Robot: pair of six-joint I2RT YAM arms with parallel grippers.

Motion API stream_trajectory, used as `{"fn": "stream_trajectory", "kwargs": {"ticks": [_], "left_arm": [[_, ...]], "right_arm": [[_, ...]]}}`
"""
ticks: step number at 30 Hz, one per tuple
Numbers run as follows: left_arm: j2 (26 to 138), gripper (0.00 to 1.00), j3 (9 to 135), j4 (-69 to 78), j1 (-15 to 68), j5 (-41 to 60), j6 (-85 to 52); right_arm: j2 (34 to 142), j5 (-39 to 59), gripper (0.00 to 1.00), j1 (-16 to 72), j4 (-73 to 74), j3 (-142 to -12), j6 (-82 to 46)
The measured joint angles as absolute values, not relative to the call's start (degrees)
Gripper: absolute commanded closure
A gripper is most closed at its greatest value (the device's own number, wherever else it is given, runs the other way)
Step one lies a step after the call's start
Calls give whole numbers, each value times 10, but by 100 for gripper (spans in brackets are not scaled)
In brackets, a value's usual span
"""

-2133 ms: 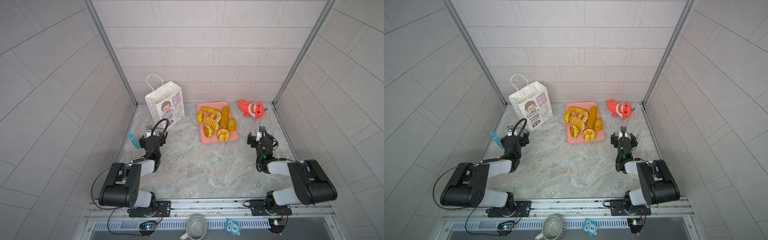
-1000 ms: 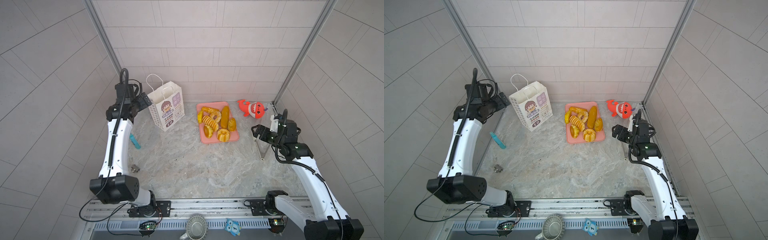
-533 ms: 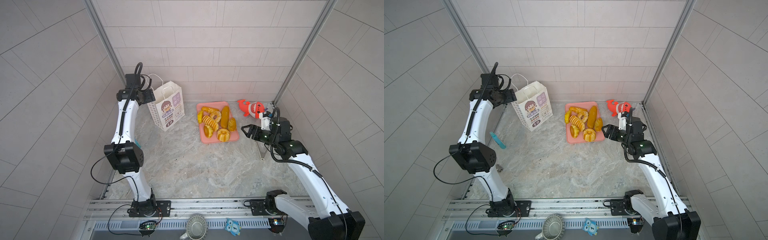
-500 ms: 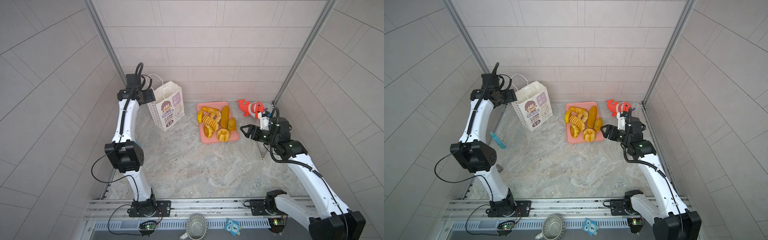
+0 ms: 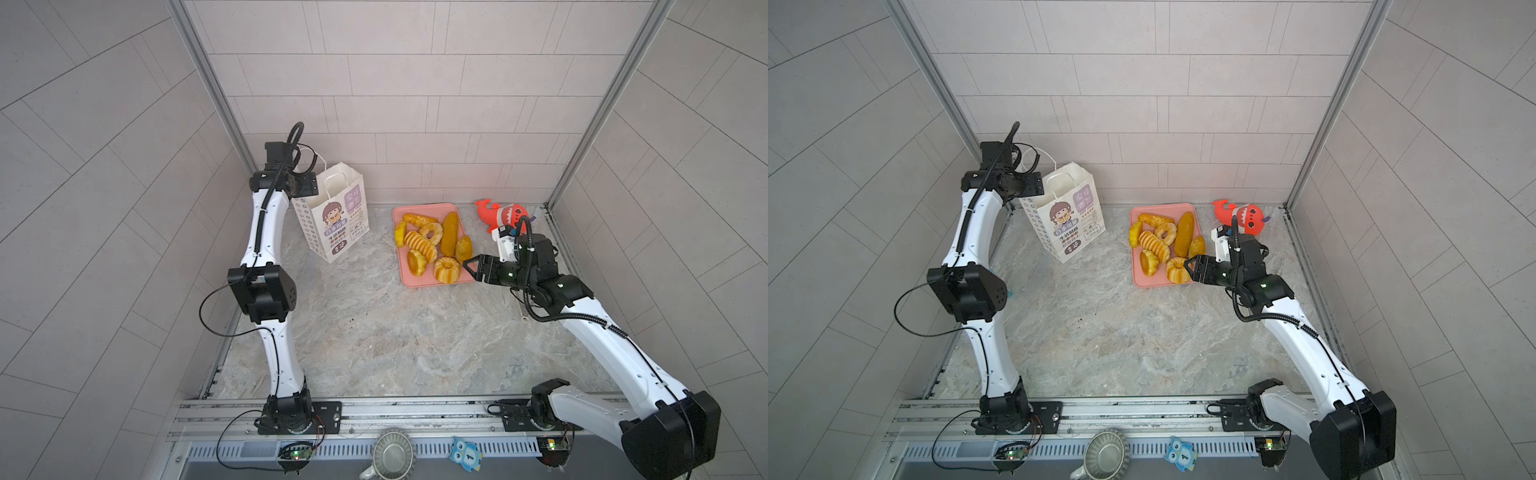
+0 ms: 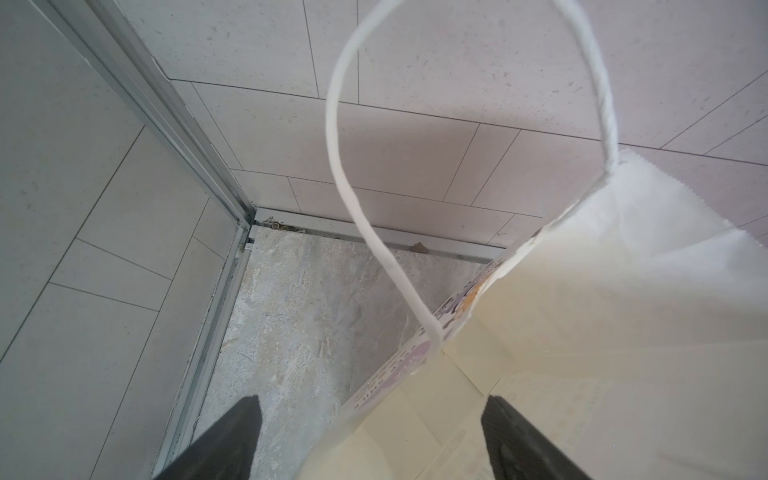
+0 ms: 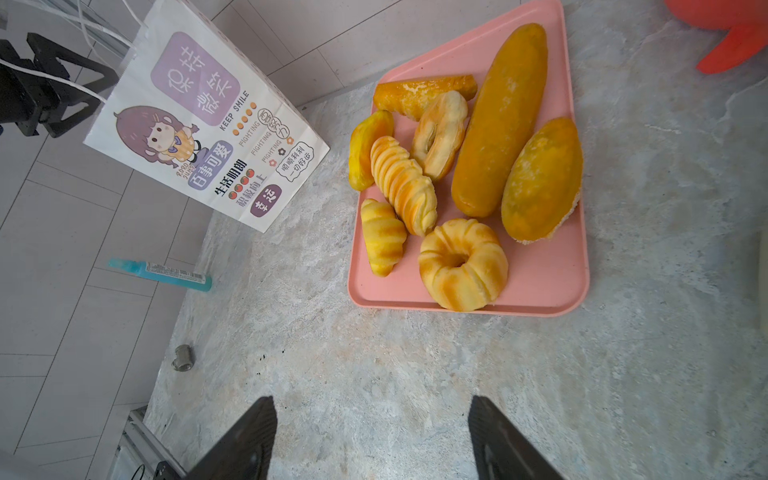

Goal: Place the fake bread into the paper bag
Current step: 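Lift the paper bag's rim with the left gripper while the right approaches the tongs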

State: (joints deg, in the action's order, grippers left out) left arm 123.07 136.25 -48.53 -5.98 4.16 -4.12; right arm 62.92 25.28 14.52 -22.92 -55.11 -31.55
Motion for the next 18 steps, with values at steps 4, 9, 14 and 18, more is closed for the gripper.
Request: {"fn": "stream_trajectory", "kwargs": {"ticks": [4, 9, 14, 18], "left_arm": [[1257, 31, 1389, -484, -60, 62, -36], [1267, 48, 1390, -488, -60, 76, -34], [1267, 65, 1389, -489, -60, 85, -42], [1265, 78, 1389, -498, -60, 92, -56]], "right_arm": [[640, 253, 29, 145, -230, -560, -315], [646, 252, 35, 145, -234, -564, -315], [649, 230, 39, 145, -252, -580, -314], [650, 179, 24, 145, -304, -615, -307]]}}
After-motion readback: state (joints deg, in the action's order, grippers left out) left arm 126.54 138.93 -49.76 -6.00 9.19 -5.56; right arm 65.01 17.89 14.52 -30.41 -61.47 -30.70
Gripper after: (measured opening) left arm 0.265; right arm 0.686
